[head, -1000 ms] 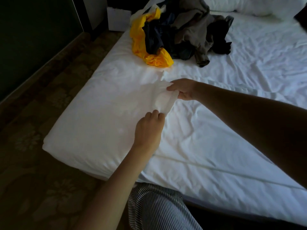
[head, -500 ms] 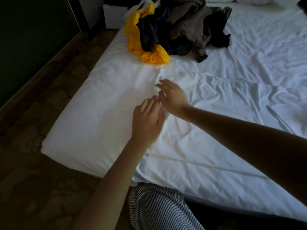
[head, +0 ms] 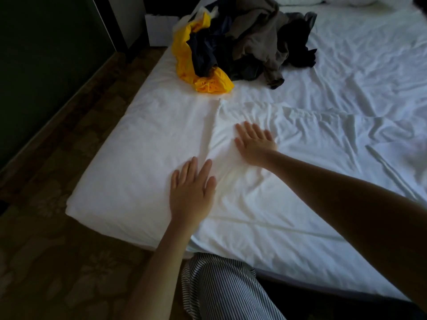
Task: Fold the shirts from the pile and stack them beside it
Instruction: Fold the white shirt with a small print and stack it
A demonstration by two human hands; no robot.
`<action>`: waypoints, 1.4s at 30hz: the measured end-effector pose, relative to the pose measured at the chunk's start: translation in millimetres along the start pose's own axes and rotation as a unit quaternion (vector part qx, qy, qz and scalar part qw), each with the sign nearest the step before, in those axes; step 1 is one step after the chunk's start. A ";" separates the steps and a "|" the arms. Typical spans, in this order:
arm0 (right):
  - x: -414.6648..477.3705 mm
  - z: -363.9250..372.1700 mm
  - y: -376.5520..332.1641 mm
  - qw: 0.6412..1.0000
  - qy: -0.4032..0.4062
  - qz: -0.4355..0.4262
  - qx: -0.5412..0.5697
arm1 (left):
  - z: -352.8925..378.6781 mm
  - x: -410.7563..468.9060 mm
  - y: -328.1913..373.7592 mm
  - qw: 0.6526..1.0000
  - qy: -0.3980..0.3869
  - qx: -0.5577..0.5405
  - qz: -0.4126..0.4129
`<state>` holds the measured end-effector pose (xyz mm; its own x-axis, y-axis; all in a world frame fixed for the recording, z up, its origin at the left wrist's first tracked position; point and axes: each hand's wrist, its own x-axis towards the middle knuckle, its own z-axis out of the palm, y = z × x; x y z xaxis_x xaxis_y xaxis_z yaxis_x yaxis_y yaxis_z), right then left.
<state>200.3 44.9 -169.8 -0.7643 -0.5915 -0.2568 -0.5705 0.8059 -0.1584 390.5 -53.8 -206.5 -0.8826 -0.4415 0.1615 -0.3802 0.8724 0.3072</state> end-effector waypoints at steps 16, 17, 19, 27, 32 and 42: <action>-95.7 5.2 -91.5 0.976 -0.025 -0.105 0.189 | -55.2 35.0 -9.4 0.776 -0.094 -0.494 -0.380; -97.2 6.8 -98.0 0.982 -0.034 -0.093 0.161 | -59.6 37.4 -6.7 0.767 -0.123 -0.500 -0.383; -98.9 8.1 -108.5 0.990 -0.031 -0.069 0.120 | -62.3 41.7 -4.0 0.767 -0.159 -0.498 -0.372; -85.5 9.0 -109.5 0.975 -0.030 0.039 0.216 | -55.9 96.9 -1.2 0.799 -0.184 -0.474 -0.320; -93.8 8.6 -92.2 0.956 -0.015 -0.001 0.292 | -48.7 139.4 21.3 0.799 -0.190 -0.493 -0.288; -94.4 5.1 -50.3 0.889 -0.063 -0.013 0.453 | -33.2 157.7 36.0 0.886 -0.148 -0.354 -0.259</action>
<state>302.7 60.4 -142.5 -0.6816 -0.6492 -0.3376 -0.0683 0.5158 -0.8540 246.8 -99.0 -138.9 -0.7137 -0.5785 -0.3950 -0.5800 0.1718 0.7963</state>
